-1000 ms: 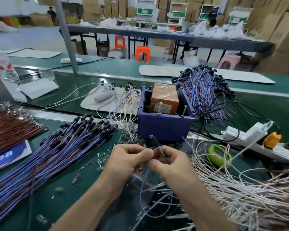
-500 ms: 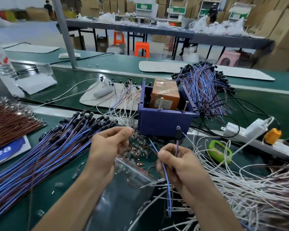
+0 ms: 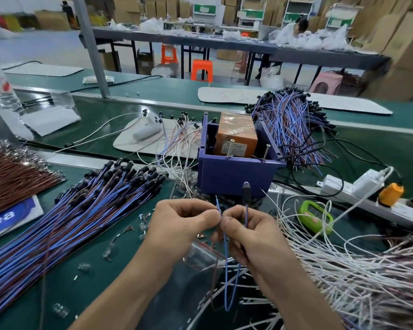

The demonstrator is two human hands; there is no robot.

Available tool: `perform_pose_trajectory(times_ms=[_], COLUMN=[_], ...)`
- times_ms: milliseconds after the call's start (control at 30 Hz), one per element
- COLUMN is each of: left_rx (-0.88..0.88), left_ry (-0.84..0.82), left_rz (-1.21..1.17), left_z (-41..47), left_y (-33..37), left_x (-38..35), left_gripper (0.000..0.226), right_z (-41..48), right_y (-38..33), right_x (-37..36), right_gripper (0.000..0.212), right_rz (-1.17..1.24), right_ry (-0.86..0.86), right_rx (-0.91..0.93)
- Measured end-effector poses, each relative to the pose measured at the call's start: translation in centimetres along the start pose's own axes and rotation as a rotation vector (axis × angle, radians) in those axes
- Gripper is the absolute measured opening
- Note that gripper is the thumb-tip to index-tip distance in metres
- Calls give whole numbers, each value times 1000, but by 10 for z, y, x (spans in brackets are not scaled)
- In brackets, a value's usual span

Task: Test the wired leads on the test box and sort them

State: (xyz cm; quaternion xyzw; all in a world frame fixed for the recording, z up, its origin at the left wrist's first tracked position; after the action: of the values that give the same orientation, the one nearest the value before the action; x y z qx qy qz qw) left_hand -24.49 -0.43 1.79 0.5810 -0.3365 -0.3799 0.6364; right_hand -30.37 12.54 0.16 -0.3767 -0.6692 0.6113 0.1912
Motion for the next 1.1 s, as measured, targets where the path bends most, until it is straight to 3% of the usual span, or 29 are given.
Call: perform_pose_trajectory(times_ms=[100,267,400,500,567,667,800,900,1100], left_rx=[33,50,38,12,34,42,-1,-71,91], left_ry=[78,63,94,179,198,173,149,39,-88], left_rz=[-79,-115,-109,-154,-247,-315,-207,-150,-176], left_z=[1,-1,-2,-1,-1,-3,-5,-5,-4], left_y=[-3,-8,-8,-6,-7,-6,-6,-2,-16], left_x=[6,5,8,15,14,9,7,0,-10], left_gripper=[16,7,10,17,10,11,7,14,25], right_z=[-1,-1,0,0,-2,-4,-6,-5,-7], right_y=[2,4,8,9,7,2,3,4,0], right_x=[-1,-3,-5,-4,-5,-10,-14,-8,-3], right_gripper=[22,30,5,7,12,18,4,16,13], right_rz=[-42,4,18,29,34,48,48,136,125], right_ry=[20,17,13,19,14,-3,31,80,104], right_rx=[-13,-34,-58,-85,-88,-64,-29,-26,-3])
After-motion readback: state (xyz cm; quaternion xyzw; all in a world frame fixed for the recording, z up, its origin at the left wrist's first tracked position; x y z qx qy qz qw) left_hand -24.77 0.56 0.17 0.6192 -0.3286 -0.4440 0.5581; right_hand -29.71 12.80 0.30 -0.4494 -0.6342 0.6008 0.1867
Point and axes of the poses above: each hand's wrist, its own z-axis towards the middle knuckle, its own x-axis out of the back of the hand, y = z × x, the point moved 9 cm from there along z, towards the middle knuckle, and after that the axes turned 7 degrees about -x, right-handed, at the moved point
